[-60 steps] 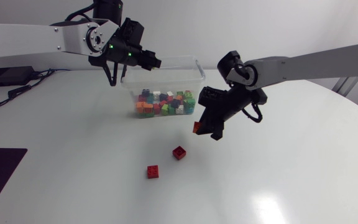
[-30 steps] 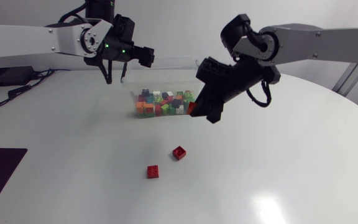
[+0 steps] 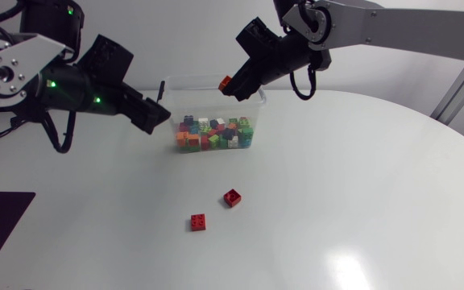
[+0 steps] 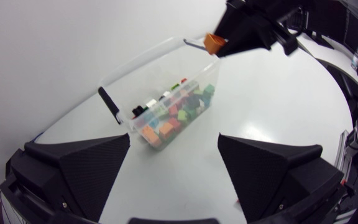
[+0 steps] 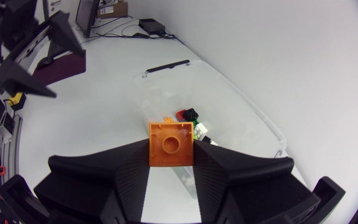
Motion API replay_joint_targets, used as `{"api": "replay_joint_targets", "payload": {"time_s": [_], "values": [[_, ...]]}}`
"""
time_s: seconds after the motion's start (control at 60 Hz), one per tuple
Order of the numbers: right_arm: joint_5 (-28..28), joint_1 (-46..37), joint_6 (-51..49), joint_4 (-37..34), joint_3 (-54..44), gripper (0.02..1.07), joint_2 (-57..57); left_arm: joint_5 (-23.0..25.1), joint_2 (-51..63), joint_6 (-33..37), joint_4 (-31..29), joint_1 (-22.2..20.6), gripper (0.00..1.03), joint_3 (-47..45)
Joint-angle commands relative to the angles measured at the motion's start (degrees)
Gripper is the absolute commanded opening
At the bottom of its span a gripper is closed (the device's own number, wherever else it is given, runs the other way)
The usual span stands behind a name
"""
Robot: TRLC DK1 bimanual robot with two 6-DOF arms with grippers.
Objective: Place the duplo bricks in the container
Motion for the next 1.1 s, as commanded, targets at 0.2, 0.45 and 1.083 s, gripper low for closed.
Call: {"api": "replay_joint_targets", "payload": {"time_s": [0.2,0.45,1.083], "values": [[2.67,-0.63,7.53,4.51,12.45,0.30,11.22,2.43,-3.56,8.20,-1.47,-3.54,0.99,-11.32],[7.59,-0.63,11.13,4.86,24.14,0.46,21.68,2.61,-2.24,13.39,-0.68,-8.55,0.99,-17.21],[3.02,-3.53,0.67,4.95,-18.05,1.03,-9.61,2.61,14.37,25.69,2.22,-15.41,0.97,-18.26]]}}
